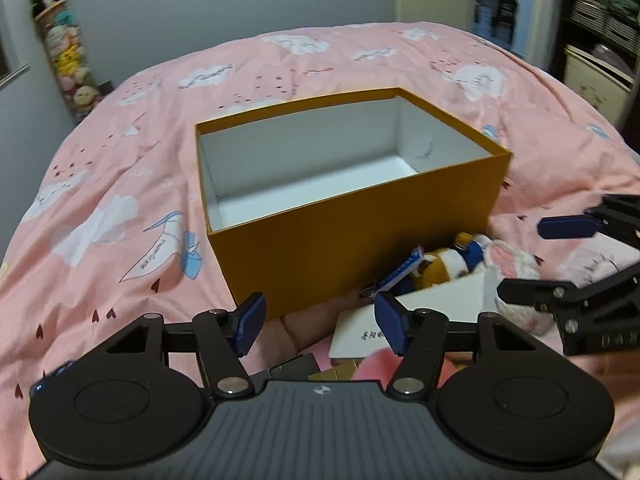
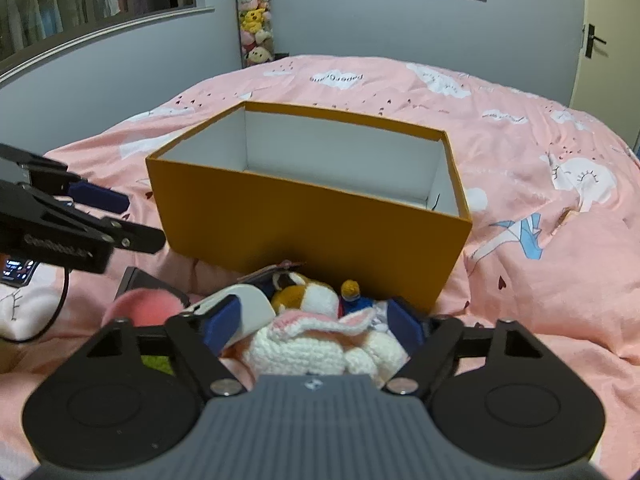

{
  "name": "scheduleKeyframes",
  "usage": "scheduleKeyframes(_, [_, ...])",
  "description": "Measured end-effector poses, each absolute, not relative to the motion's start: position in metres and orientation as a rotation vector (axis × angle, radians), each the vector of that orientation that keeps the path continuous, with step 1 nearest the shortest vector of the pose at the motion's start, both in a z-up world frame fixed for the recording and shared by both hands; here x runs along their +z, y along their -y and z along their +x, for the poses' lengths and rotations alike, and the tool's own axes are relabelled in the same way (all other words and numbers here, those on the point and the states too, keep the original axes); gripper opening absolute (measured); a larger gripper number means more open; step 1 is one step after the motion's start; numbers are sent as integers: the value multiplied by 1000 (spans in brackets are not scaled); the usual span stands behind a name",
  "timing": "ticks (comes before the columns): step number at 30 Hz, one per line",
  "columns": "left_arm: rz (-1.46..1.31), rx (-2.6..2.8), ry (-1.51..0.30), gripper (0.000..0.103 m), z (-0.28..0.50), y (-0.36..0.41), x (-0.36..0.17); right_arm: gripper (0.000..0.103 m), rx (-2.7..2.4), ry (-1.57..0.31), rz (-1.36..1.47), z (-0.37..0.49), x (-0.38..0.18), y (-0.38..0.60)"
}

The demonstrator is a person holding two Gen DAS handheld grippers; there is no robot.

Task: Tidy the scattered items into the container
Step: 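Reach both grippers toward the pile of items beside the box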

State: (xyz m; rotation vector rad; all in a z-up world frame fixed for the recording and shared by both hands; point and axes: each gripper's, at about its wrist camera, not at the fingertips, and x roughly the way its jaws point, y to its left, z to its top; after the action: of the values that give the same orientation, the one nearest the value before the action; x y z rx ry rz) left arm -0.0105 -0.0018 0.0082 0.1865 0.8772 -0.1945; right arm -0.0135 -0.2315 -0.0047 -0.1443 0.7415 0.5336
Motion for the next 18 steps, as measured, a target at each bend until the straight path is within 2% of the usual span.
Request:
scheduleKeyframes(5, [201,-313,-922,71,-15,1,13,72,594,-789,-117,-15,-1,238])
scheduleKeyframes(18, [192,-410,-1137,74,-14,14,-26,72,720,-848,-207,-32,-5,228])
